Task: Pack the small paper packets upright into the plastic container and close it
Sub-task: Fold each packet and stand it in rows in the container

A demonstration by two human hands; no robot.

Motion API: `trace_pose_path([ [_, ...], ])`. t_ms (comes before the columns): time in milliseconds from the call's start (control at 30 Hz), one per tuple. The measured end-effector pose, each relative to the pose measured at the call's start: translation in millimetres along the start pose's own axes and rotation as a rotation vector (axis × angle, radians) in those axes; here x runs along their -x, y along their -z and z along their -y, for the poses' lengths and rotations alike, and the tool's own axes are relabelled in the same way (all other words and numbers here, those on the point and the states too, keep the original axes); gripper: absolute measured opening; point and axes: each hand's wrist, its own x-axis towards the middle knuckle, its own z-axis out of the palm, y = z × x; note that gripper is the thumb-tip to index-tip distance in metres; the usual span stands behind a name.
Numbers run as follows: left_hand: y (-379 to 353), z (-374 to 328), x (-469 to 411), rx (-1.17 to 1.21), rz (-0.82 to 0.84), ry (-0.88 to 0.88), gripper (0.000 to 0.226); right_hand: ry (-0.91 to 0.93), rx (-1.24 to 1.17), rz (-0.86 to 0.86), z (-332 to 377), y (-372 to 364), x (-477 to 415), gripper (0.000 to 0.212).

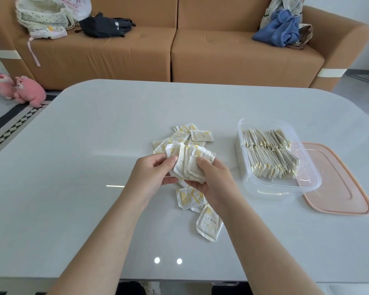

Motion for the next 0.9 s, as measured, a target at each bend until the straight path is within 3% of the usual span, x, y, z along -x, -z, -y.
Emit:
trace_pose_path([
  [133,-1.6,-0.5,0.4,0.013,0.009,0.005,0.040,-0.001,0.007,0.003,-0.4,0.7,-0.2,0.026],
  [400,0.2,1.3,1.3,-0.140,-0.120,-0.005,0.007,-0.032,-0.061,0.027,-0.1,-0.7,-0.1,0.027],
  [733,-5.2,4.7,-0.9,-0.183,-0.145,-0.039,0.009,-0.084,-0.068,0.097,3.4,-0.7,3.7,0.029],
  [900,-6.0,7.4,-0.6,-0.370,-0.134,-0.097,0.029,-0.163,-0.019,0.047,3.1,-5.5,3.0,0.034],
])
